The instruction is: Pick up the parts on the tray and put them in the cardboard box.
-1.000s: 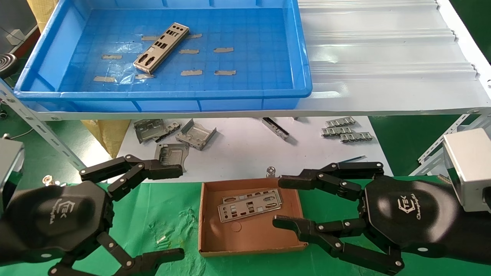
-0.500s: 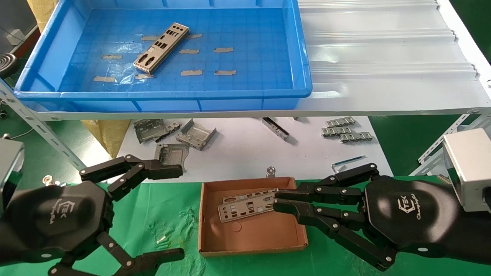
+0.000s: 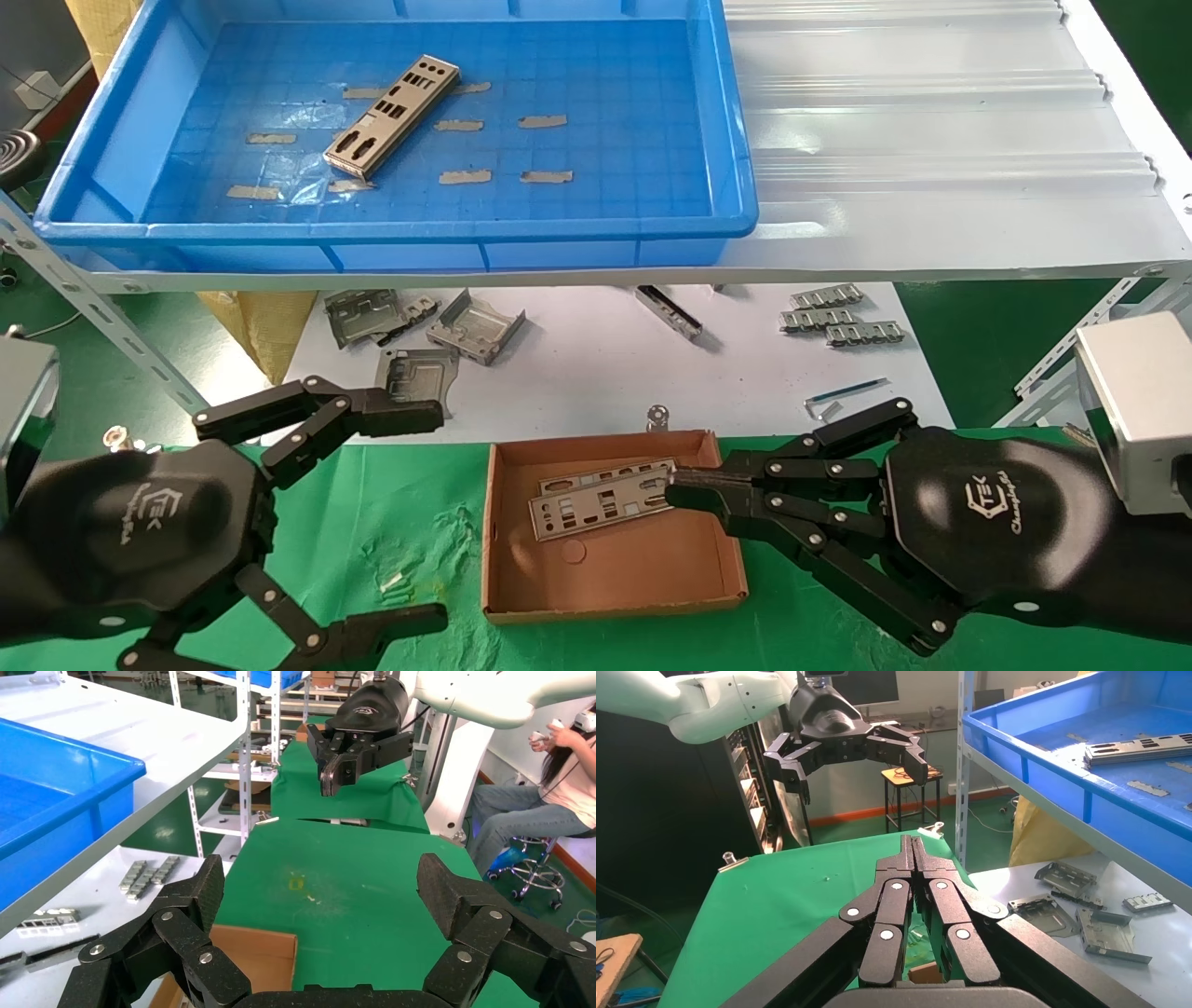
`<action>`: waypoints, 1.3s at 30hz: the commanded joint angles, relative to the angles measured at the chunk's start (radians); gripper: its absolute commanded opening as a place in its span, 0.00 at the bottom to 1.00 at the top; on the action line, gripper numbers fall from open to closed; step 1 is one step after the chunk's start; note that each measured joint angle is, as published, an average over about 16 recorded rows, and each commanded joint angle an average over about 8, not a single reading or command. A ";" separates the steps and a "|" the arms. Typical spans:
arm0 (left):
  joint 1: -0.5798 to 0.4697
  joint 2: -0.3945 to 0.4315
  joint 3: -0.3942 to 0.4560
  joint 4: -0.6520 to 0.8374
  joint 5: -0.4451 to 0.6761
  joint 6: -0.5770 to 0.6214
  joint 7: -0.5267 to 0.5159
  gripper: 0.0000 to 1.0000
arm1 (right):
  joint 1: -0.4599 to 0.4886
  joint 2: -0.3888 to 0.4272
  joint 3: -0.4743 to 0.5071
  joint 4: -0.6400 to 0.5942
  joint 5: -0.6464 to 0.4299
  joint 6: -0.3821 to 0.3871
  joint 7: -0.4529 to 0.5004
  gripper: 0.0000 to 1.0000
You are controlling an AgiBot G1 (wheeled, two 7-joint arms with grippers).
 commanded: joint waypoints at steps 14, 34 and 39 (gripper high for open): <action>0.000 0.000 0.000 0.000 0.000 0.000 0.000 1.00 | 0.000 0.000 0.000 0.000 0.000 0.000 0.000 0.00; -0.417 0.197 0.133 0.277 0.255 -0.048 -0.085 1.00 | 0.000 0.000 0.000 0.000 0.000 0.000 0.000 0.00; -0.617 0.316 0.195 0.545 0.401 -0.088 -0.022 1.00 | 0.000 0.000 0.000 0.000 0.000 0.000 0.000 0.00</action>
